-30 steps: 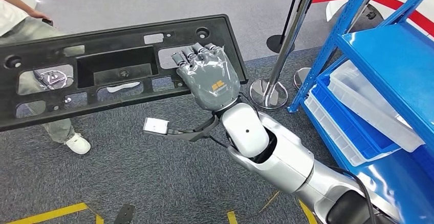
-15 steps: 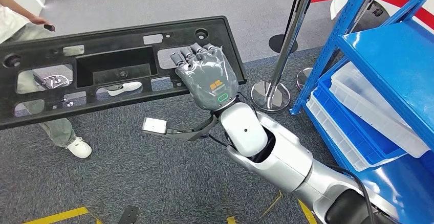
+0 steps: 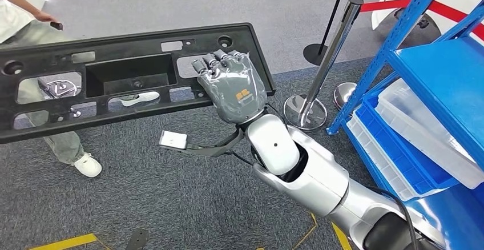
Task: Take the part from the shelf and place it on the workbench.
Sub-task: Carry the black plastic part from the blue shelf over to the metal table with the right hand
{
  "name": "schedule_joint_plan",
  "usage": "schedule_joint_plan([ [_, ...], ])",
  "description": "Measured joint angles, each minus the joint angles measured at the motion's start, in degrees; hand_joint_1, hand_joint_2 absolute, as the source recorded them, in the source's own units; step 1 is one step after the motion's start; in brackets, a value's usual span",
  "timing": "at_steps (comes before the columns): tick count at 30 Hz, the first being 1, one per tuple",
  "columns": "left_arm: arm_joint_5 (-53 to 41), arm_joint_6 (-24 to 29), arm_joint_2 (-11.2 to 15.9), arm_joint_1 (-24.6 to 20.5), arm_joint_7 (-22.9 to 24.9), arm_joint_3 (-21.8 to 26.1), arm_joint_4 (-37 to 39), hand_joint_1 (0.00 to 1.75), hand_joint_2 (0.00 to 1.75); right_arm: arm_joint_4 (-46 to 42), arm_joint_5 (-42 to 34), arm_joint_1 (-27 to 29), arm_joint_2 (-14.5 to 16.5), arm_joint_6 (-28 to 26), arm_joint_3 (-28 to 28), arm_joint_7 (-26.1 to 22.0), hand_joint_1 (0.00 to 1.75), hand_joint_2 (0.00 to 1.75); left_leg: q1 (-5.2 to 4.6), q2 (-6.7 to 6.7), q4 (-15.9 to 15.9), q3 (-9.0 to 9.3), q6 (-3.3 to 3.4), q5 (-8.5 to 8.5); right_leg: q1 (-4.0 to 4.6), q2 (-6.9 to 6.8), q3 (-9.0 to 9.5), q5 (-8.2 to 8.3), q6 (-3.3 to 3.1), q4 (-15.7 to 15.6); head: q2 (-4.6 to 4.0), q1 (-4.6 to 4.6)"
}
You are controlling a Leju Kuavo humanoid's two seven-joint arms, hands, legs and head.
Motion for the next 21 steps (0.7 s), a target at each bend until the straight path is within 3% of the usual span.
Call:
schedule_joint_plan([
  [1,0.0,0.0,0.0,0.0,0.0,0.0,0.0,0.0,1.75,0.0,-0.3,0.1,0.0,0.0,0.0,0.0,1.75,1.75,-0.01,-0.36,0.2,0.14,-0.04,-0.21,-0.01,0.05,0.29,1.69,-0.07,-1.5,0.0,0.01],
  [3,0.0,0.0,0.0,0.0,0.0,0.0,0.0,0.0,1.75,0.0,-0.7,0.0,0.0,-0.1,0.0,0.0,1.75,1.75,0.04,-1.22,0.7,0.34,-0.28,-0.75,-0.03,1.05,3.34,6.12,-0.41,-9.0,0.0,0.02],
  [5,0.1,0.0,-0.1,-0.1,-0.1,0.0,0.0,0.0,1.75,-0.1,-1.0,-0.1,0.0,-0.2,0.0,0.0,1.75,1.75,0.03,-2.07,1.5,0.05,-0.75,-1.21,-0.1,2.56,6.06,8.11,-0.58,-14.7,0.0,0.01],
  [6,0.1,0.0,-0.1,-0.1,-0.2,0.0,0.0,0.0,1.75,-0.2,-1.0,-0.1,0.0,-0.2,0.0,0.0,1.75,1.75,0.13,-2.45,1.6,-0.17,-1.06,-1.27,-0.05,2.97,6.56,8.03,-0.62,-15.7,0.0,0.02],
  [8,0.1,0.0,-0.1,0.0,-0.3,0.0,0.0,0.0,1.75,-0.2,-1.1,-0.2,0.0,-0.2,0.0,0.0,1.75,1.75,0.37,-3.14,1.5,-0.41,-1.7,-1.16,0.06,2.4,6.77,8.09,-0.81,-16.1,0.0,0.05],
  [10,0.1,0.0,-0.1,0.1,-0.4,0.0,0.0,0.0,1.75,-0.3,-1.1,-0.3,0.0,-0.2,0.0,0.0,1.75,1.75,0.43,-2.4,2.5,-0.89,-2.31,-1.9,-0.12,1.51,7.19,8.26,-1.32,-16.7,0.0,-0.08],
  [12,0.0,0.0,-0.1,0.0,-0.4,0.0,0.0,0.0,1.75,-0.4,-1.1,-0.5,0.1,-0.1,0.0,0.0,1.75,1.75,0.55,-0.74,7.4,-3.26,-3.01,-4.43,-0.22,0.49,7.57,8.3,-1.72,-17.1,0.0,-0.24],
  [14,0.0,0.0,-0.1,-0.1,-0.5,0.0,0.0,0.0,1.75,-0.4,-1.1,-0.6,0.1,-0.1,0.0,0.0,1.75,1.75,0.83,-0.03,14.4,-6.97,-3.59,-7.22,-0.13,-0.5,7.63,8.16,-1.89,-17.1,0.0,-0.29],
  [16,0.0,0.0,-0.1,0.0,-0.5,0.0,0.0,0.0,1.75,-0.4,-1.1,-0.6,0.1,-0.1,0.0,0.0,1.75,1.75,1.06,0.11,17.5,-8.87,-3.88,-7.54,-0.11,-1.32,7.67,8.01,-1.9,-17.1,0.0,-0.31],
  [18,0.0,-0.1,-0.1,0.1,-0.6,0.0,0.0,0.0,1.75,-0.4,-1.0,-0.6,0.1,-0.1,0.1,-0.1,1.75,1.75,1.28,0.52,13.1,-7.0,-3.98,-4.43,-0.11,-2.1,7.86,7.83,-1.75,-17.1,0.0,-0.32],
  [19,0.0,-0.1,-0.1,0.1,-0.6,0.0,0.0,0.0,1.75,-0.4,-1.0,-0.7,0.1,-0.1,0.1,-0.1,1.75,1.75,1.35,1.11,9.2,-5.07,-3.99,-2.33,-0.11,-2.49,8.02,7.69,-1.61,-17.1,0.0,-0.31],
  [21,0.0,-0.1,-0.1,-0.1,-0.7,0.0,0.0,0.0,1.75,-0.4,-1.0,-0.8,0.1,-0.1,0.1,-0.2,1.75,1.75,0.97,2.89,2.9,-1.87,-3.65,-0.3,0.09,-3.14,8.29,7.47,-1.22,-17.1,0.0,-0.28],
])
